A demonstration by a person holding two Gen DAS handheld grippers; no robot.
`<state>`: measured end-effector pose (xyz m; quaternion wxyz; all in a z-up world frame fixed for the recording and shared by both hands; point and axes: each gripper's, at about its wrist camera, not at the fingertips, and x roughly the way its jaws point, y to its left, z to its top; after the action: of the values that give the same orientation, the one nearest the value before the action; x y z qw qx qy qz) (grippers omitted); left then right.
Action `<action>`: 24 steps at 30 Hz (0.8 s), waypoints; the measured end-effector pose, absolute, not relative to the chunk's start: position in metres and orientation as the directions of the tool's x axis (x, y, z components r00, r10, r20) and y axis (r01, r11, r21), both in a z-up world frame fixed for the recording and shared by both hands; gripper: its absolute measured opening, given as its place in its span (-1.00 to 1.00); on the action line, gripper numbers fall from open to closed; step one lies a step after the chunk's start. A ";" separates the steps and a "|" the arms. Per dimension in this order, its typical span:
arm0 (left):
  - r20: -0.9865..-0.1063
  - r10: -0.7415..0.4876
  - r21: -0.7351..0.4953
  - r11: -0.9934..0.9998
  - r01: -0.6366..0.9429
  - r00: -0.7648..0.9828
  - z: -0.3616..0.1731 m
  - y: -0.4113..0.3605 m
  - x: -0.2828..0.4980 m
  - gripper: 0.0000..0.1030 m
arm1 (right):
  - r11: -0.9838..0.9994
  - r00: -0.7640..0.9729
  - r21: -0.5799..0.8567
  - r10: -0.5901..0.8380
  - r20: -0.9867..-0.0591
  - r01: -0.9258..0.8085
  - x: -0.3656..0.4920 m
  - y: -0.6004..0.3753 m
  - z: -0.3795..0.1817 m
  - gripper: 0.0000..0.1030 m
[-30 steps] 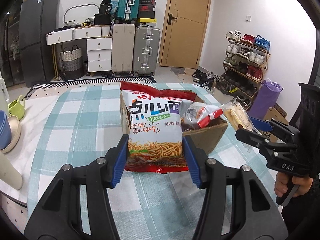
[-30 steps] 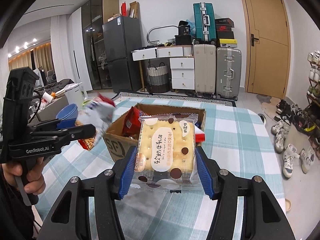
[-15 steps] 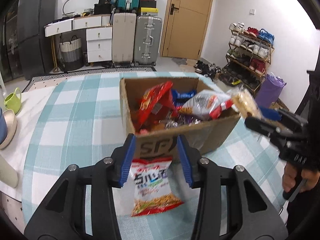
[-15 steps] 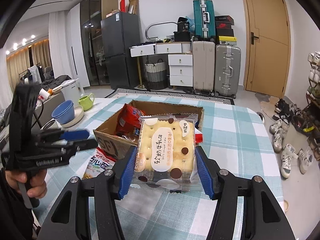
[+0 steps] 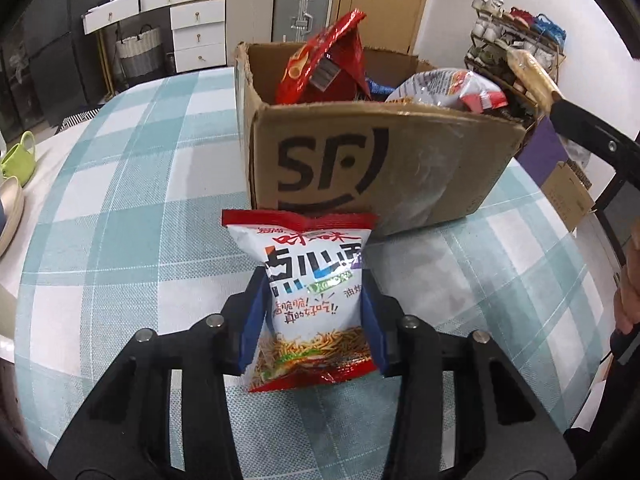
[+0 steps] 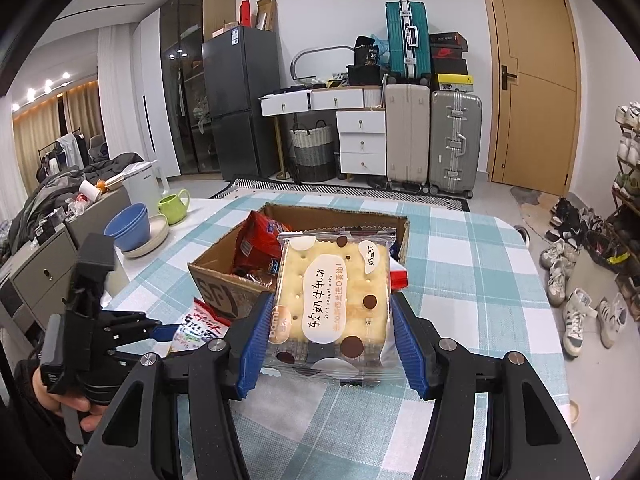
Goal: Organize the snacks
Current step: 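Lift both held packets and carry them over the cardboard box, then lower both packets into the box and open both tools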
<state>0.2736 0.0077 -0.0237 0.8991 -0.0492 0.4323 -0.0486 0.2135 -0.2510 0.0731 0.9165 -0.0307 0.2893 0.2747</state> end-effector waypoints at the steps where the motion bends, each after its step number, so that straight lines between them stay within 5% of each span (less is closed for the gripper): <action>1: -0.761 -0.137 -0.139 0.989 0.047 0.634 -0.020 0.008 0.269 -0.26 | 0.847 0.683 0.103 0.487 -0.545 -0.521 0.214 -0.252 0.074 0.12; 13: -0.596 -0.166 -0.178 0.981 0.072 0.786 0.061 0.018 0.239 -0.26 | 0.845 0.684 0.103 0.491 -0.540 -0.525 0.222 -0.251 0.077 0.12; 24: -0.564 -0.116 -0.136 0.990 0.047 0.818 0.101 0.016 0.287 -0.25 | 0.844 0.681 0.099 0.489 -0.545 -0.528 0.245 -0.247 0.085 0.12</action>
<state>0.2872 0.0165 0.1009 0.9516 -0.0580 0.2988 -0.0429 0.2451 -0.2472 0.0850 0.9161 -0.0332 0.2875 0.2775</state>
